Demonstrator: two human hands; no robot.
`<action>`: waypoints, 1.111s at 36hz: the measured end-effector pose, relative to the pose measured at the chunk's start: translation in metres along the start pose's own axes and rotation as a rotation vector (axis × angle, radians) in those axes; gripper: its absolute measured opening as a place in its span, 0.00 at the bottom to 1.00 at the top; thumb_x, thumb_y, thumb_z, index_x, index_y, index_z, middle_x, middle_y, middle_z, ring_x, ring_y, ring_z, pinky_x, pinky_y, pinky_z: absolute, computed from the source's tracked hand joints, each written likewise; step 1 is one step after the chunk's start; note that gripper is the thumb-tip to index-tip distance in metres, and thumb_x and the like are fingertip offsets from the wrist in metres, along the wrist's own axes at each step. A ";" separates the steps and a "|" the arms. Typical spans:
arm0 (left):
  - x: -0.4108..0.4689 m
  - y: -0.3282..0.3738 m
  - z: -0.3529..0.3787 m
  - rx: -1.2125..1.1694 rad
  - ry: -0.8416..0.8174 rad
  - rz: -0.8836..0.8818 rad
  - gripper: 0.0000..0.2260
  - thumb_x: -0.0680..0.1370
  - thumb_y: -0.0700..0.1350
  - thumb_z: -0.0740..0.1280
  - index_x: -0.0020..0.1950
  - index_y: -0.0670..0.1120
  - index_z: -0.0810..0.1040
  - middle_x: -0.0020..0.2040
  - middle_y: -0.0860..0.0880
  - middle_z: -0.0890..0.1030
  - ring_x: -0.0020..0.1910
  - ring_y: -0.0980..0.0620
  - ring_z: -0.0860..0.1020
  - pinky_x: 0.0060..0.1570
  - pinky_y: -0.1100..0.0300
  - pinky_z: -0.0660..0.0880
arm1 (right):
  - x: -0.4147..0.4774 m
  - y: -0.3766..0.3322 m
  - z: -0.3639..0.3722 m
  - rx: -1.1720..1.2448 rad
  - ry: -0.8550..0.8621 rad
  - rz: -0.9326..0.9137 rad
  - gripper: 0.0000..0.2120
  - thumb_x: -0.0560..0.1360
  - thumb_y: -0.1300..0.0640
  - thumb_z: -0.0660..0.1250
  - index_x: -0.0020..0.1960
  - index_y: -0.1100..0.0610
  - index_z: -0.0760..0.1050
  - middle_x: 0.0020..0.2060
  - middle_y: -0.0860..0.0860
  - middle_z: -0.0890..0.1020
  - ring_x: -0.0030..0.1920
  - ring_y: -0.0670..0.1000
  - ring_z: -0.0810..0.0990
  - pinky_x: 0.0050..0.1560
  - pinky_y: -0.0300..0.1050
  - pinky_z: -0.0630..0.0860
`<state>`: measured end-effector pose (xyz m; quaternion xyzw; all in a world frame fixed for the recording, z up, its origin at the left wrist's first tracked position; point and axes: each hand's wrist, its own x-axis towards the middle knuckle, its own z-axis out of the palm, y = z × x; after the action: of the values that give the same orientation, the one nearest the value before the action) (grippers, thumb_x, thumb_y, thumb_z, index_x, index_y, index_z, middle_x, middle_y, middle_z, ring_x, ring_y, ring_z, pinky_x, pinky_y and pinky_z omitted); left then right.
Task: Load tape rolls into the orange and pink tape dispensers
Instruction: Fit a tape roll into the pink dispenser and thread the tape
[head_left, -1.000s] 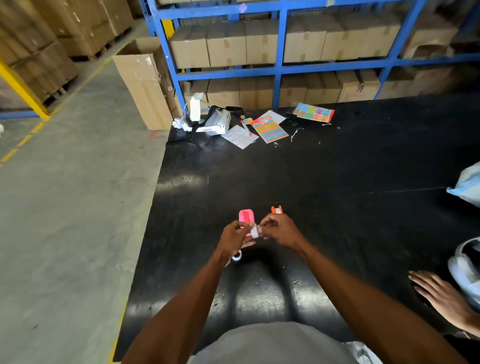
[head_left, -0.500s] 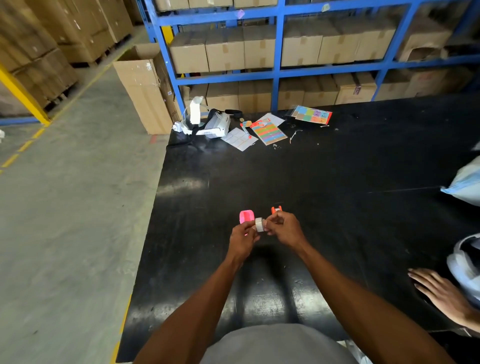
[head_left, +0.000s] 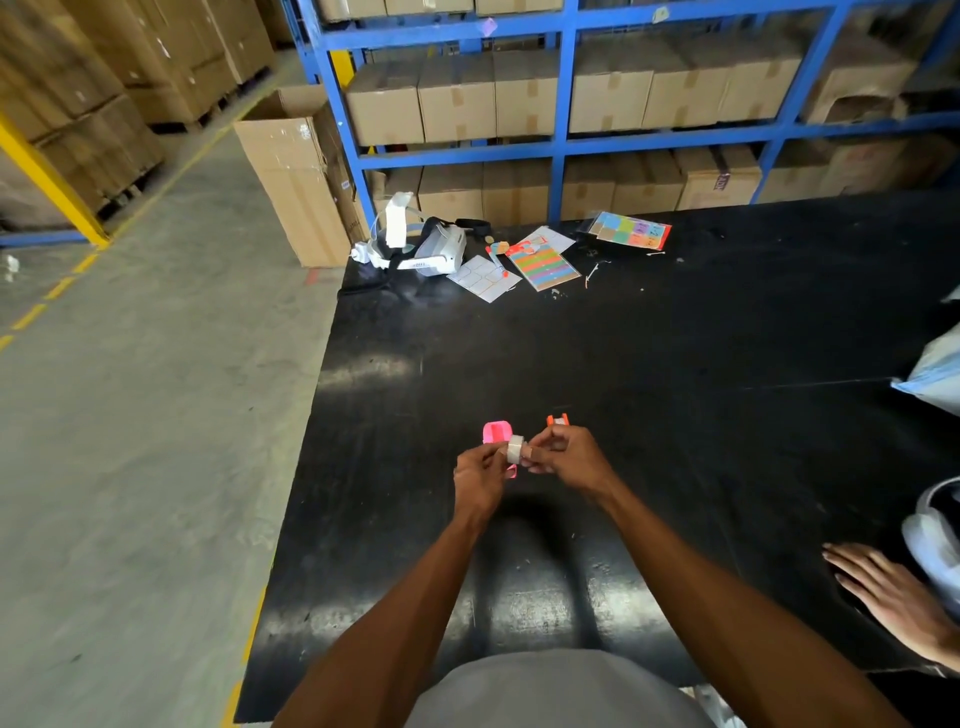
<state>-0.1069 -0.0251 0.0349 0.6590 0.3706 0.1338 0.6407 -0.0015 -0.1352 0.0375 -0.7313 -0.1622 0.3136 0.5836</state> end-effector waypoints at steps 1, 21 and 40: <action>0.000 0.000 -0.001 -0.013 -0.002 0.003 0.11 0.82 0.37 0.64 0.58 0.33 0.82 0.53 0.34 0.85 0.53 0.35 0.84 0.57 0.41 0.81 | 0.001 -0.001 0.000 0.000 0.000 0.006 0.11 0.72 0.65 0.75 0.49 0.71 0.78 0.43 0.64 0.85 0.45 0.59 0.87 0.48 0.51 0.84; 0.008 -0.005 -0.013 0.146 -0.178 0.226 0.18 0.79 0.39 0.70 0.70 0.44 0.77 0.55 0.38 0.84 0.48 0.58 0.85 0.48 0.69 0.80 | 0.006 -0.014 0.006 -0.027 0.002 0.066 0.07 0.78 0.61 0.69 0.54 0.63 0.79 0.46 0.59 0.86 0.41 0.51 0.86 0.36 0.39 0.79; 0.010 0.005 -0.011 -0.038 0.028 0.303 0.05 0.73 0.43 0.77 0.47 0.44 0.83 0.44 0.50 0.87 0.42 0.56 0.86 0.39 0.65 0.80 | 0.008 -0.021 0.013 0.114 -0.078 0.094 0.08 0.81 0.61 0.65 0.55 0.66 0.75 0.47 0.59 0.85 0.41 0.55 0.87 0.38 0.44 0.84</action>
<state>-0.1059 -0.0101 0.0385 0.6932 0.2730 0.2451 0.6203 -0.0009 -0.1154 0.0540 -0.6910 -0.1323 0.3774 0.6021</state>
